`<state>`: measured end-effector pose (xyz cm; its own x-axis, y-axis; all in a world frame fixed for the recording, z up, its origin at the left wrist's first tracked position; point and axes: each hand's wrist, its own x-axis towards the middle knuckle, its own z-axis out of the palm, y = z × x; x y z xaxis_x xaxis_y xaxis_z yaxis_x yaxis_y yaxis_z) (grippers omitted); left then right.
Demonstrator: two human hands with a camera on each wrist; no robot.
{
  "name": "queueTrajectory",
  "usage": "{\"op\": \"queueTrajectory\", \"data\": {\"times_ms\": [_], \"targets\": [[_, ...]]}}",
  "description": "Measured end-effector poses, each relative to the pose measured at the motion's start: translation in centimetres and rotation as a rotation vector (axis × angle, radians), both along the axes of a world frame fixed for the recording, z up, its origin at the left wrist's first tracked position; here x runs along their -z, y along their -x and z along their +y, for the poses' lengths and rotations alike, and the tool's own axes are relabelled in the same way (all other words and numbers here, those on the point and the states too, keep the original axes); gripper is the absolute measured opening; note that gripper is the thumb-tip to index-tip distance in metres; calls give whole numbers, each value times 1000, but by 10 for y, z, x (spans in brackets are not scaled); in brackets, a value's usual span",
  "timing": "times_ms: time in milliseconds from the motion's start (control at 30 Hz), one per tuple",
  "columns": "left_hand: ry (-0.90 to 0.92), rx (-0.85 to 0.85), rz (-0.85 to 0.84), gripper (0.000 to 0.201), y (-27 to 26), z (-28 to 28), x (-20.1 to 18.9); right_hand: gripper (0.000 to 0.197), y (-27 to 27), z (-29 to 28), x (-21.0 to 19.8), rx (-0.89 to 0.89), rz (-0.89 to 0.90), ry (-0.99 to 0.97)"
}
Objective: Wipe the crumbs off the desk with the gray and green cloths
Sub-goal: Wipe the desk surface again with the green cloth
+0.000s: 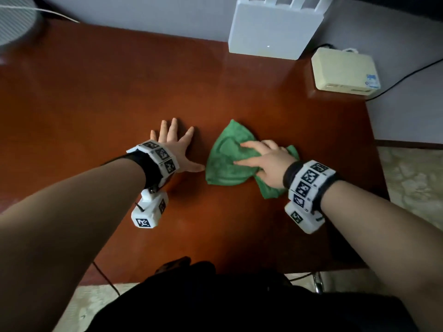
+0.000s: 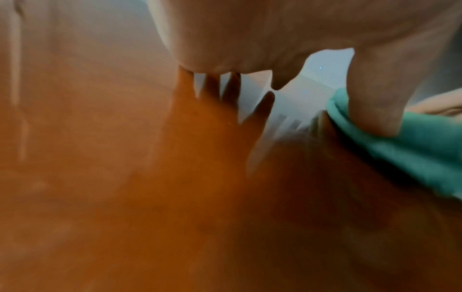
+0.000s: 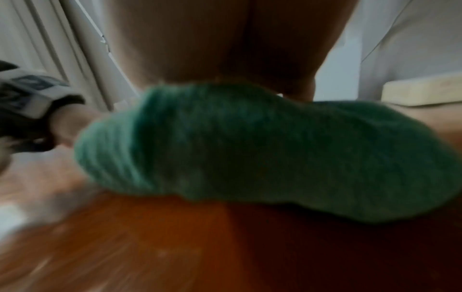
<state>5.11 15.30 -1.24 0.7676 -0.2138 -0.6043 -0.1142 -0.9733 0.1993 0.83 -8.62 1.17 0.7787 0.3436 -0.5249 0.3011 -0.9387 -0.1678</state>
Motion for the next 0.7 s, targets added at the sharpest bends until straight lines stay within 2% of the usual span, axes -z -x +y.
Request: {"op": "queueTrajectory", "data": {"times_ms": [67, 133, 200, 233, 300, 433, 533, 600, 700], "targets": [[26, 8, 26, 107, 6, -7, -2, 58, -3, -15, -5, 47, -81, -18], [9, 16, 43, 108, 14, -10, -3, 54, -18, -30, 1, 292, -216, -1], [-45, 30, 62, 110, 22, -13, -6, 49, -30, -32, 11, 575, -231, 25], [-69, 35, 62, 111, 24, -14, -6, 48, -33, -28, 16, 636, -219, 44], [-95, 48, 41, 113, 23, -15, -4, 47, -26, -15, 20, 590, -210, 49], [-104, 98, -23, 117, 21, -13, 6, 56, 23, 1, 14, 227, -123, -28], [-115, 100, -42, 113, 25, -14, 4, 56, 38, -13, 1, 102, -53, -50], [-123, 89, -39, 107, 34, -15, 2, 54, 24, -25, 0, 200, -157, -61], [-126, 83, -25, 98, 62, -15, 0, 48, 6, -25, 7, 519, -224, -20]]}}
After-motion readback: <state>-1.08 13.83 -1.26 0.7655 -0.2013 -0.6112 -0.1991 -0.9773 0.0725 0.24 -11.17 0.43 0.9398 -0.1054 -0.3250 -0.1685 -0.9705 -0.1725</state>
